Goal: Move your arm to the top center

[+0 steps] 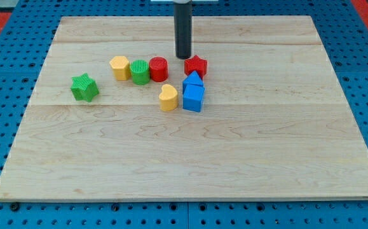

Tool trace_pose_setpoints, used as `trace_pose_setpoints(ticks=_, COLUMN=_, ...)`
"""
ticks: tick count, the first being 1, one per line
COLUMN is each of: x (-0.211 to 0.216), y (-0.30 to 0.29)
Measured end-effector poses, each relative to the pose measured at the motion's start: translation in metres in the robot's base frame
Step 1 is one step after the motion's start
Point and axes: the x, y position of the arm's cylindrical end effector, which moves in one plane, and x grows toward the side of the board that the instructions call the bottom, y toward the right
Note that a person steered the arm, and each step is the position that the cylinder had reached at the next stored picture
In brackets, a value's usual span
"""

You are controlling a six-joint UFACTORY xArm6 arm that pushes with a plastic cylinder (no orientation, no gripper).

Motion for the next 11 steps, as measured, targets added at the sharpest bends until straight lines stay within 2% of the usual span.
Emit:
trace_pose_setpoints(ticks=1, x=0.025, y=0.043)
trace_pose_setpoints(ticks=2, x=0.023, y=0.058)
trace_pose_setpoints(ticks=8, x=0.028, y=0.058)
trace_pose_setpoints(ticks=9, x=0.007, y=0.08)
trace_pose_setpoints(ticks=10, x=-0.062, y=0.02)
trace_pose_setpoints(ticks=11, x=-0.076, y=-0.034)
